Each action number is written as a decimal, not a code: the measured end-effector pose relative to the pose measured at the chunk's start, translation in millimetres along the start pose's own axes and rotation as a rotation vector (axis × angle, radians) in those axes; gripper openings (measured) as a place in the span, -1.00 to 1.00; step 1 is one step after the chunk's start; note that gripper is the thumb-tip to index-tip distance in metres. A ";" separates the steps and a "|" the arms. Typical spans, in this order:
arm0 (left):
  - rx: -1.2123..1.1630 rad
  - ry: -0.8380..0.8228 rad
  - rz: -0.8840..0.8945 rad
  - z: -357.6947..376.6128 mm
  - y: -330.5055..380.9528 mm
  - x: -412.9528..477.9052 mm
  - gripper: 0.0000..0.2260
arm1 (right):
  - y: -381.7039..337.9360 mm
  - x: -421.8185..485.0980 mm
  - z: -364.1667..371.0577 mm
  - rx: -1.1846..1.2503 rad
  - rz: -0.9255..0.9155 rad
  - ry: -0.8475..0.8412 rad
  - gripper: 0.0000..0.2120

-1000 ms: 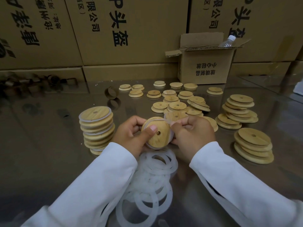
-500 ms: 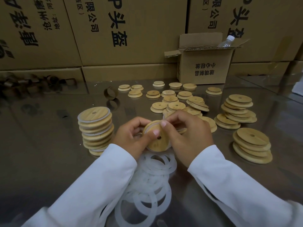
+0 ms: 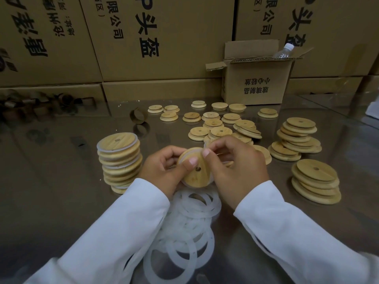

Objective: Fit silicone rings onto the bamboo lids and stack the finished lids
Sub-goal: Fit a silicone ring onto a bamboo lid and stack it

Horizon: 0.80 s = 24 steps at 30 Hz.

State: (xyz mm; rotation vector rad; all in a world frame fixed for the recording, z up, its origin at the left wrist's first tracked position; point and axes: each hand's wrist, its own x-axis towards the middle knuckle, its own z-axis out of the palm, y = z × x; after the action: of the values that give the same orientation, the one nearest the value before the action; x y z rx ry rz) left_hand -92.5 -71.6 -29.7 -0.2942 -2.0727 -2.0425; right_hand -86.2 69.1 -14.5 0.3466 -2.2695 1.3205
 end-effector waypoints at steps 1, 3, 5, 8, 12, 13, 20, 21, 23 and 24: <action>-0.014 0.007 -0.005 -0.1 0.6 0.4 -0.69 | -0.3 -0.7 0.4 -0.018 -0.009 0.007 -0.88; -0.028 0.005 -0.011 0.0 1.0 0.7 -0.72 | 0.6 -0.3 1.0 -0.018 0.018 0.020 -0.86; -0.024 0.000 -0.006 -0.5 0.2 0.6 -0.73 | 2.4 2.3 1.0 0.069 0.113 0.026 -0.84; 0.006 -0.009 0.011 -2.3 -1.1 0.8 -0.71 | 5.5 7.9 -0.4 0.202 0.255 -0.018 -0.81; -0.015 -0.027 -0.005 -3.8 -2.0 2.2 -0.72 | 8.4 12.5 -3.5 0.363 0.353 -0.107 -0.83; -0.034 -0.032 -0.017 -4.1 -2.0 2.7 -0.72 | 8.8 13.5 -4.3 0.390 0.368 -0.126 -0.83; -0.112 -0.039 -0.078 -6.3 -2.6 4.1 -0.73 | 4.2 15.0 -6.7 0.418 0.361 -0.143 -0.81; -0.126 -0.043 -0.086 -6.4 -2.4 4.1 -0.73 | 3.0 15.2 -6.8 0.412 0.350 -0.141 -0.82; -0.150 -0.052 -0.103 -6.7 -1.8 4.2 -0.73 | 0.6 15.2 -7.0 0.403 0.336 -0.143 -0.83; -0.156 -0.052 -0.109 -7.1 -1.6 4.2 -0.73 | -0.5 15.0 -6.8 0.405 0.335 -0.144 -0.82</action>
State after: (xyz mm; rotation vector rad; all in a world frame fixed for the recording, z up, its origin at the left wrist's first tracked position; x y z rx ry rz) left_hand -96.9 -78.8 -29.9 -0.2682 -2.0031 -2.2899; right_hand -96.8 75.1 -3.5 0.2045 -2.2318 1.9954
